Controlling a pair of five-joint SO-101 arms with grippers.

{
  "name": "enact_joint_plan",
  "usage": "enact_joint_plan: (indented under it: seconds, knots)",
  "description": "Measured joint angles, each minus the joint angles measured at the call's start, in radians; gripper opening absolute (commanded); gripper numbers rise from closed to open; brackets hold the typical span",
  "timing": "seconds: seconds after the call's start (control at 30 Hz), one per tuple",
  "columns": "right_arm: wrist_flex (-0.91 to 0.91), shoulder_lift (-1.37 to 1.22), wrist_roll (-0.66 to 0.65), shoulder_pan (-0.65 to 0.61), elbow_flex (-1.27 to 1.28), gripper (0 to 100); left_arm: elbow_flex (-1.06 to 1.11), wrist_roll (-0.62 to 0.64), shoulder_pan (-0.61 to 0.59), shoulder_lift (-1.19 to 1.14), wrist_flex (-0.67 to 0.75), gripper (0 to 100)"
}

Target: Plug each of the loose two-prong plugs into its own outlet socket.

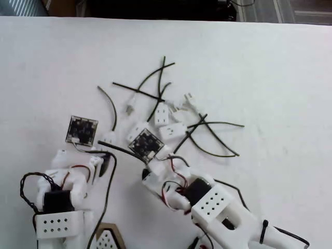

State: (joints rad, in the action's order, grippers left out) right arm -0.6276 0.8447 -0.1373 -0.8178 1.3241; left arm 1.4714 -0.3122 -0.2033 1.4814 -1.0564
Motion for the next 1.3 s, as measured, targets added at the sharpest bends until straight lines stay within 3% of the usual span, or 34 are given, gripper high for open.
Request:
enact_joint_plan:
  seconds: [0.43, 0.77, 1.1, 1.3]
  knots:
    - [-0.063, 0.190, 0.000, 0.002, 0.095, 1.6, 0.000, 0.000, 0.000, 0.000, 0.000, 28]
    - [-0.187, 0.252, -0.002, 0.110, 0.095, 1.6, 0.012, 0.000, 0.000, 0.000, 0.000, 28]
    - [-0.201, 0.310, -0.002, 0.121, 0.037, 1.6, 0.012, 0.000, 0.000, 0.000, 0.002, 28]
    - [-0.204, 0.427, -0.002, 0.121, 0.005, 1.6, 0.012, 0.000, 0.000, 0.000, 0.118, 28]
